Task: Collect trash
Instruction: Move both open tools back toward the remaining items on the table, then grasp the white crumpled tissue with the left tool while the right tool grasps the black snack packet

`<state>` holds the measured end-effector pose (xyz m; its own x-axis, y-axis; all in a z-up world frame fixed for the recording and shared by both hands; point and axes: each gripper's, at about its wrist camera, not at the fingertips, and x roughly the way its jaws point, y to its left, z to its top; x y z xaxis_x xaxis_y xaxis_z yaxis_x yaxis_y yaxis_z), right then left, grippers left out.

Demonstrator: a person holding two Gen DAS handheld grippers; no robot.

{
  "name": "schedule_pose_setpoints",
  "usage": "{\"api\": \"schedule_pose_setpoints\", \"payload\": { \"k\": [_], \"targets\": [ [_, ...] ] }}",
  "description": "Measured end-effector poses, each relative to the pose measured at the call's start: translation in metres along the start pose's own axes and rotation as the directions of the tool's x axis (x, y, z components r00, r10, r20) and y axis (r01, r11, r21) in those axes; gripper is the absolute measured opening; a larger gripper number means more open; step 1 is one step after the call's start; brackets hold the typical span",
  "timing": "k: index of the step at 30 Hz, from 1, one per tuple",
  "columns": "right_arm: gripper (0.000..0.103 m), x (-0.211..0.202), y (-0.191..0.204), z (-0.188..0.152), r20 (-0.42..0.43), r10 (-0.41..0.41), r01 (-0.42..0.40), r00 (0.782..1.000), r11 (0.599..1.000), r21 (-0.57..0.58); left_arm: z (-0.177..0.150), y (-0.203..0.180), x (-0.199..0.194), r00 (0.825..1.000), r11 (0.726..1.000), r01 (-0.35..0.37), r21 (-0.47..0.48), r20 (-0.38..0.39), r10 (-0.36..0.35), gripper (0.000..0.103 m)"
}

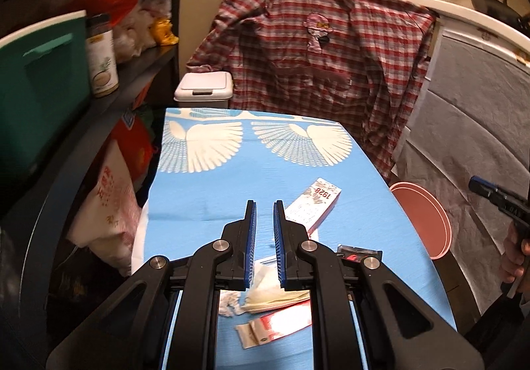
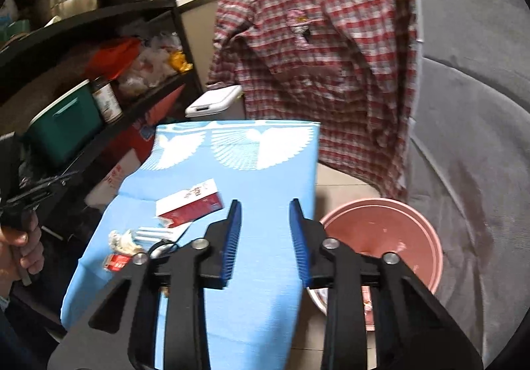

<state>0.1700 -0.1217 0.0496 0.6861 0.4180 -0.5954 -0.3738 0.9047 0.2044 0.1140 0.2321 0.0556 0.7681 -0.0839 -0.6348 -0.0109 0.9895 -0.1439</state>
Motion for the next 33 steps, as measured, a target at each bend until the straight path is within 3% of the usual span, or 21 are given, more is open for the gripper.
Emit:
{"api": "schedule_pose_setpoints", "payload": {
  "k": [15,29,33],
  "targets": [
    [0.028,0.055,0.054,-0.029,-0.132,0.066,-0.084,0.989,0.988,-0.131,-0.026,0.029,0.026,0.993,0.998,0.016,0.066,-0.118,-0.008,0.011],
    [0.029,0.13,0.072,-0.055,-0.337,0.075,-0.135,0.939,0.979,-0.156,-0.041,0.046,0.043,0.982,0.996,0.034,0.088,-0.189,-0.017,0.011],
    [0.031,0.147,0.069,-0.062,-0.408,0.088,-0.152,0.909,0.98,-0.128,-0.044,0.047,0.049,0.977,0.995,0.05,0.091,-0.212,-0.03,0.011]
  ]
}}
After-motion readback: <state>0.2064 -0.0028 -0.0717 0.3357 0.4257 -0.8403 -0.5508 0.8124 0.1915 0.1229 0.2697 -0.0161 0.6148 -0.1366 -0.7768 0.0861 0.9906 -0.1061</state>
